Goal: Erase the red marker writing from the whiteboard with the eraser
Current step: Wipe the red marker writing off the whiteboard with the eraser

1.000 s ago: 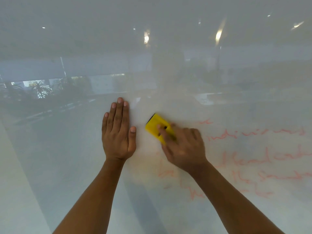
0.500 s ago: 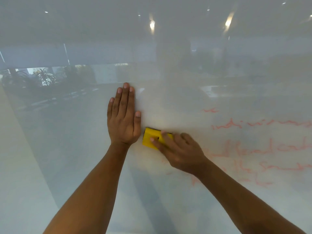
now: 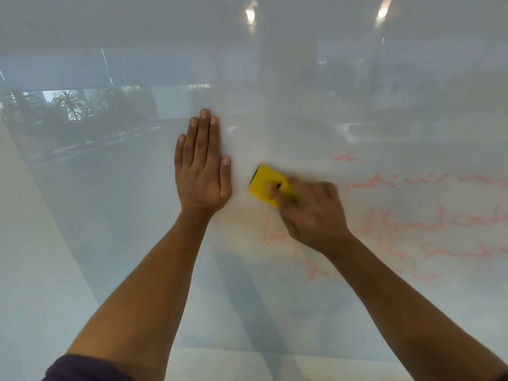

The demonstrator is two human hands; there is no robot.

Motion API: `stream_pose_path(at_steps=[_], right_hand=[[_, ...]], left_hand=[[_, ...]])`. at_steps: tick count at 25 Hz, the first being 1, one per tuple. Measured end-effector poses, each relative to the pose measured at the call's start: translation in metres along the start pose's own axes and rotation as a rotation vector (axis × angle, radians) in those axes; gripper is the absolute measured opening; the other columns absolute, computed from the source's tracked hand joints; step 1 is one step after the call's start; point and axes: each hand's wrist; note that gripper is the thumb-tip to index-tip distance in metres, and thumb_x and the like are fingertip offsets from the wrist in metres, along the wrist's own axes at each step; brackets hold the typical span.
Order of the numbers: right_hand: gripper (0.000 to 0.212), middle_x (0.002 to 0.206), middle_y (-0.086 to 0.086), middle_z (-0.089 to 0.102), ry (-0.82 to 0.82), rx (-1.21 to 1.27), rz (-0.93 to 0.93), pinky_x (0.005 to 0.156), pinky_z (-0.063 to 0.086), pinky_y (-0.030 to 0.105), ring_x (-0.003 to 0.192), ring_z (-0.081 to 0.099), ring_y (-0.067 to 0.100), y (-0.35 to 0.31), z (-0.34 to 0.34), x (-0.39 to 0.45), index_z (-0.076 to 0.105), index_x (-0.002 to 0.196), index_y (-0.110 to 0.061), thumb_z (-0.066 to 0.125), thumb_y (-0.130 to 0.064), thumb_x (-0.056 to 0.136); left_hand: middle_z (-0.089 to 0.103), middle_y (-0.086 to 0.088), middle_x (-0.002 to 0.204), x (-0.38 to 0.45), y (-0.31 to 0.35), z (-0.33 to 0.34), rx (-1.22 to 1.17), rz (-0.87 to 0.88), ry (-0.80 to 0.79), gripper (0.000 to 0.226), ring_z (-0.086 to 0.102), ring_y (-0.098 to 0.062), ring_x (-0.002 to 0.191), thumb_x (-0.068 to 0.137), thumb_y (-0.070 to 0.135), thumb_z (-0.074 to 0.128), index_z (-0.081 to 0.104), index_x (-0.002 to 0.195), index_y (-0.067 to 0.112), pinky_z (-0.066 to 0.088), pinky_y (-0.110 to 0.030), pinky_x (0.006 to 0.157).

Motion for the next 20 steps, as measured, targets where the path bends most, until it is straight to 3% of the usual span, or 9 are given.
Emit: stream_pose_path(at_steps=[1, 2, 5, 8, 12, 15, 18, 19, 20], right_hand=[[0.051, 0.121, 0.019, 0.072, -0.038, -0.018, -0.125, 0.074, 0.043, 0.04, 0.077, 0.061, 0.034, 0.004, -0.004, -0.005, 0.07, 0.136, -0.02, 0.077, -0.021, 0.085], [0.05, 0.121, 0.018, 0.072, -0.038, -0.021, -0.072, 0.075, 0.043, 0.04, 0.078, 0.062, 0.034, 0.011, -0.005, -0.005, 0.07, 0.136, -0.021, 0.078, -0.023, 0.086], [0.044, 0.122, 0.022, 0.069, 0.06, 0.018, 0.438, 0.074, 0.043, 0.042, 0.086, 0.065, 0.039, 0.015, -0.007, 0.002, 0.07, 0.136, -0.018, 0.075, -0.027, 0.093], [0.044, 0.125, 0.02, 0.07, 0.01, -0.06, 0.23, 0.073, 0.043, 0.041, 0.082, 0.064, 0.038, 0.018, -0.01, -0.011, 0.069, 0.137, -0.018, 0.074, -0.028, 0.094], [0.042, 0.125, 0.023, 0.067, 0.108, -0.057, 0.63, 0.075, 0.043, 0.042, 0.093, 0.065, 0.041, 0.03, -0.012, -0.01, 0.069, 0.137, -0.016, 0.073, -0.029, 0.097], [0.044, 0.125, 0.022, 0.069, 0.018, -0.121, 0.322, 0.074, 0.046, 0.042, 0.091, 0.067, 0.04, 0.04, -0.014, -0.029, 0.068, 0.138, -0.017, 0.074, -0.031, 0.097], [0.046, 0.123, 0.025, 0.066, 0.13, -0.062, 0.653, 0.082, 0.046, 0.044, 0.103, 0.061, 0.037, 0.05, -0.015, -0.026, 0.066, 0.139, -0.014, 0.076, -0.03, 0.098], [0.046, 0.123, 0.026, 0.066, 0.138, -0.056, 0.69, 0.083, 0.047, 0.044, 0.104, 0.06, 0.038, 0.042, -0.014, -0.029, 0.066, 0.139, -0.013, 0.076, -0.029, 0.097], [0.047, 0.124, 0.026, 0.067, 0.093, -0.06, 0.594, 0.082, 0.047, 0.044, 0.102, 0.062, 0.039, 0.035, -0.013, -0.036, 0.066, 0.139, -0.013, 0.077, -0.028, 0.096]], left_hand=[[0.031, -0.017, 0.172, -0.001, 0.002, 0.0, 0.004, -0.004, -0.006, 0.063, 0.025, -0.03, 0.162, 0.109, 0.031, 0.027, 0.029, 0.165, 0.002, 0.022, -0.048, 0.132], [0.03, -0.017, 0.172, -0.002, 0.005, 0.0, 0.011, -0.015, -0.013, 0.063, 0.024, -0.031, 0.162, 0.109, 0.03, 0.026, 0.027, 0.166, 0.003, 0.021, -0.049, 0.133], [0.025, -0.019, 0.173, -0.002, 0.023, 0.002, 0.009, -0.11, -0.019, 0.063, 0.02, -0.033, 0.163, 0.109, 0.029, 0.025, 0.023, 0.166, 0.0, 0.017, -0.051, 0.133], [0.024, -0.021, 0.173, -0.004, 0.047, 0.004, -0.024, -0.188, -0.025, 0.064, 0.019, -0.034, 0.163, 0.109, 0.028, 0.028, 0.022, 0.166, -0.001, 0.015, -0.048, 0.134], [0.026, -0.017, 0.173, -0.009, 0.081, 0.009, -0.071, 0.03, -0.1, 0.065, 0.02, -0.029, 0.163, 0.108, 0.03, 0.03, 0.022, 0.166, 0.002, 0.01, -0.042, 0.135], [0.026, -0.019, 0.173, -0.001, 0.099, 0.011, -0.109, 0.028, -0.112, 0.066, 0.022, -0.031, 0.163, 0.107, 0.03, 0.031, 0.027, 0.165, -0.001, 0.012, -0.042, 0.135], [0.027, -0.02, 0.172, 0.011, 0.097, 0.01, -0.125, 0.101, -0.131, 0.066, 0.023, -0.032, 0.163, 0.106, 0.029, 0.031, 0.028, 0.164, -0.001, 0.015, -0.043, 0.135], [0.027, -0.02, 0.172, 0.018, 0.097, 0.01, -0.134, 0.139, -0.132, 0.065, 0.023, -0.031, 0.162, 0.106, 0.028, 0.033, 0.029, 0.164, -0.001, 0.015, -0.042, 0.135], [0.028, -0.019, 0.172, 0.026, 0.099, 0.011, -0.144, 0.182, -0.127, 0.065, 0.023, -0.031, 0.162, 0.106, 0.027, 0.035, 0.03, 0.164, -0.001, 0.015, -0.042, 0.135]])
Point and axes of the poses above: each hand's wrist, its own x-axis towards the middle knuckle, its own z-axis out of the palm, y = z × x
